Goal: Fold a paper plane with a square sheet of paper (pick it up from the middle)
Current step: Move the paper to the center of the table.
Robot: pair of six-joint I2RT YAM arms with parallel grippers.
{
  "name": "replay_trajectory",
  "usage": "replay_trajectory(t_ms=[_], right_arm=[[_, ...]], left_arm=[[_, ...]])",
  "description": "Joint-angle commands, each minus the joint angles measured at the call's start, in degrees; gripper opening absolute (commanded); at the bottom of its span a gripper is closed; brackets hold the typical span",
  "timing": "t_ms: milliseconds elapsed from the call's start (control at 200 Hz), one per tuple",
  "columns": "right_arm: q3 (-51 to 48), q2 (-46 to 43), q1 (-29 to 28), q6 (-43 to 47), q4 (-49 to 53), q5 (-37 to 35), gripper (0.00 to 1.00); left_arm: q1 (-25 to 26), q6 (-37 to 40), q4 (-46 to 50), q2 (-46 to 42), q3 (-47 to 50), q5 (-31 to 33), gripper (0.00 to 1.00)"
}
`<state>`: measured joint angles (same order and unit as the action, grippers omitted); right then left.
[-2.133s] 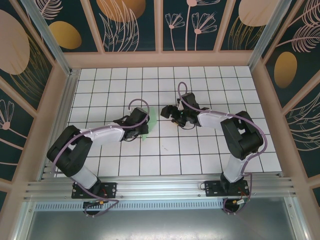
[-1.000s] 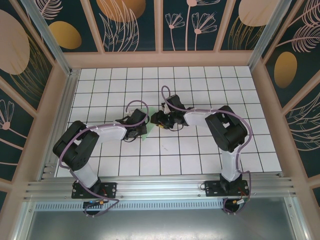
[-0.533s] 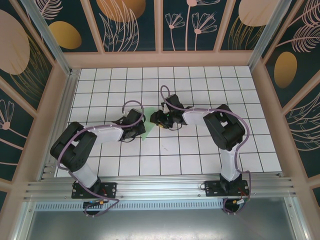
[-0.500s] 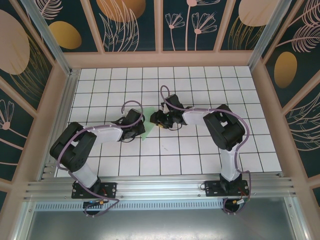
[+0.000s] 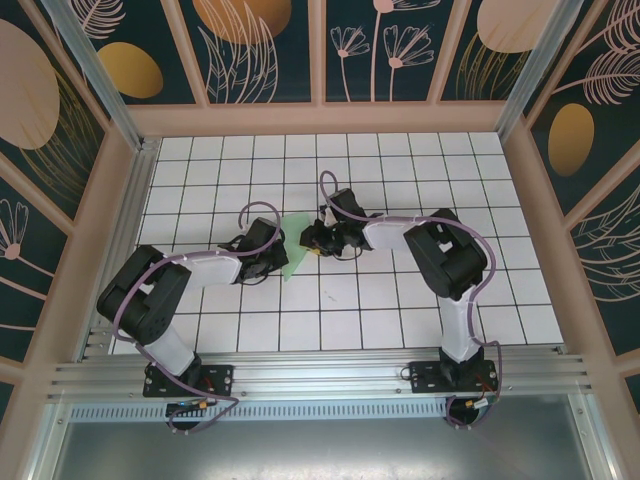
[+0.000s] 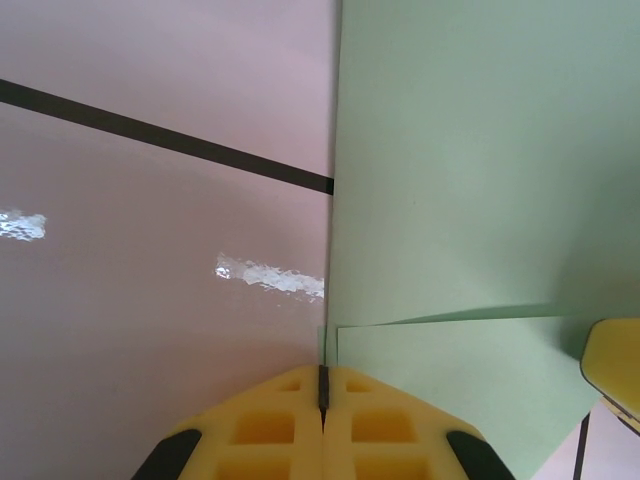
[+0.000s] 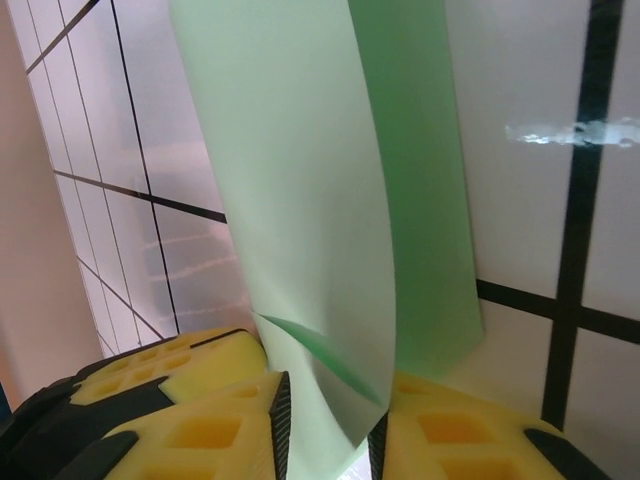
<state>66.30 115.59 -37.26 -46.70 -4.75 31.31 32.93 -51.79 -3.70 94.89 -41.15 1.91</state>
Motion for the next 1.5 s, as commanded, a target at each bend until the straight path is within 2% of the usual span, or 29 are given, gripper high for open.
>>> replay_trajectory(t_ms=[0,275,340,420,505,610,711,806,956,1176,1311,1491], right_arm=[[1.81,1.52,-0.78,-0.08,-1.84,1.15,0.28],[1.21,1.83,-1.41,0.92,-2.05,0.51,0.29],[0.94,1.74,-1.42,1.0,-1.98,0.37,0.25],[1.05,1.6,-1.5,0.79,-1.08,-0.69,0.15],[1.05,0.57,-1.72,0.33,0.6,-3.36,0.07],[0.7,-1.9,-1.94,-1.54,4.33,-8.85,0.03],[-0.77,-5.17,-1.94,-4.72,8.05,-15.06,0.01],[-2.09,-8.41,-2.24,-7.92,12.67,-21.36,0.0],[-5.02,-13.2,-2.46,-13.87,18.6,-27.41,0.0],[-7.13,-16.9,-2.47,-23.32,24.51,-29.07,0.0],[-6.96,-17.11,-2.38,-27.13,26.12,-28.81,0.0],[-5.45,-15.77,-1.99,-29.1,27.67,-26.63,0.0]], left_arm=[[-0.3,-0.52,1.39,1.01,1.2,-1.11,0.04],[-0.68,-0.5,1.95,0.29,0.15,-0.88,0.06],[-0.75,-0.52,2.12,0.29,-0.16,-0.83,0.06],[-0.69,-0.26,2.37,-0.16,-0.59,-0.62,0.08],[-0.76,0.46,3.42,-2.09,-1.35,0.17,0.17],[-0.68,2.03,2.83,-6.16,-1.04,-0.13,0.31],[-0.45,3.89,0.53,-10.23,0.67,-1.44,0.38],[1.44,6.77,-2.78,-13.57,3.03,-2.02,0.42],[5.24,11.24,-12.79,-16.55,7.85,-4.39,0.52],[9.56,18.48,-30.37,-15.91,14.12,-8.49,0.74],[11.61,22.84,-36.88,-13.05,15.88,-9.28,0.74],[13.18,29.29,-41.41,-8.0,15.81,-10.66,0.59]])
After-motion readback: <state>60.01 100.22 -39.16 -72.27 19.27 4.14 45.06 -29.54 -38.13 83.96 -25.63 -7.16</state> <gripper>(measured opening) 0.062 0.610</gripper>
